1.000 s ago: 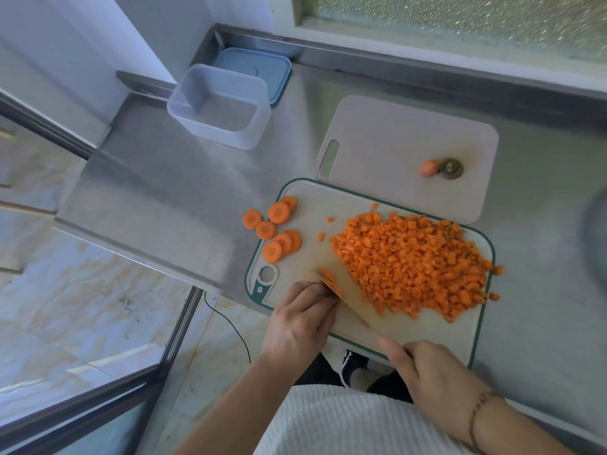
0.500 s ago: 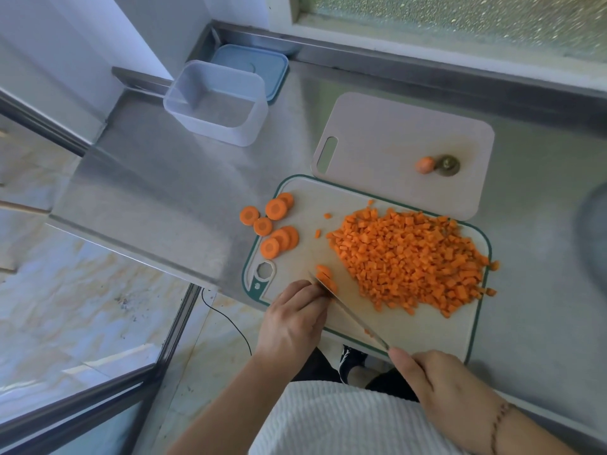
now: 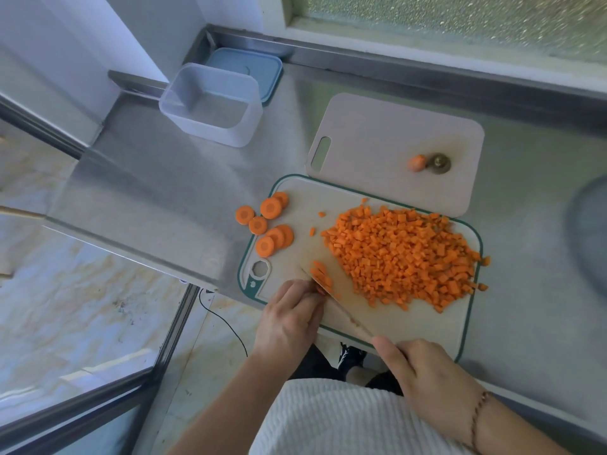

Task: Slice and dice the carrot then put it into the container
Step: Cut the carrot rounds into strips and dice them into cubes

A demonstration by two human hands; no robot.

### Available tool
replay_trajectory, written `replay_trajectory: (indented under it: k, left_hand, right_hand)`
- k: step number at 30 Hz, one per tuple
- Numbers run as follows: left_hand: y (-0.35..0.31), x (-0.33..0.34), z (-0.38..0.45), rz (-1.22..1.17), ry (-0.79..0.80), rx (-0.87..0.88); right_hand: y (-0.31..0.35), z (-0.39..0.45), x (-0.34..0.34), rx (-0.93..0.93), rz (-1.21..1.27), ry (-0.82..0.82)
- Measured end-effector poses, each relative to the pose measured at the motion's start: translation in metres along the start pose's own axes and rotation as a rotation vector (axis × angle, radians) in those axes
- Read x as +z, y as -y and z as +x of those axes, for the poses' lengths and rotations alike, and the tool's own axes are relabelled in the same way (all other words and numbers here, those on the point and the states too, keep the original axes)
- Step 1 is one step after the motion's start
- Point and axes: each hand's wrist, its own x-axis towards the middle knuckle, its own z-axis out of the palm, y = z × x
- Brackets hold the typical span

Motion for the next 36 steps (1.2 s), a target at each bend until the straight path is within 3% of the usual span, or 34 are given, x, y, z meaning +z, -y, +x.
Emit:
replay_trajectory:
  k: [7,16,23,25,29,31,33,36]
  left_hand:
    - [0.005,0.0,-0.001,-0.01,-0.022,0.01]
    - [0.011,-0.005,0.004,-0.022,0.036,0.069]
    - [0.021,-0.009,0.012,0.029,0.047,0.171]
    - [0.031,-0.015,0.021,0.074,0.104,0.227]
    - [0.049,-0.024,0.051,0.065,0.368,0.259]
    - [0.053,-0.021,0.063,0.044,0.471,0.354]
    - [0.057,-0.017,0.066,0.023,0.505,0.421]
    - [0.053,-0.018,0.06,0.023,0.473,0.357]
  right_hand:
    - [0.0,-0.01,-0.01,0.013,0.045,0.116]
    - [0.007,0.024,0.013,0.0,-0.005,0.045]
    - [-0.019,-0.007,-0.02,0.038,0.02,-0.019]
    - [-0.033,-0.014,-0.029,0.069,0.03,-0.064]
    - [-0.05,-0.016,-0.038,0.106,0.021,-0.115]
    - [-0.051,-0.015,-0.038,0.103,0.025,-0.117]
    - [-0.051,-0.015,-0.035,0.091,0.041,-0.114]
    - [-0.047,-0.015,-0.031,0.072,0.077,-0.095]
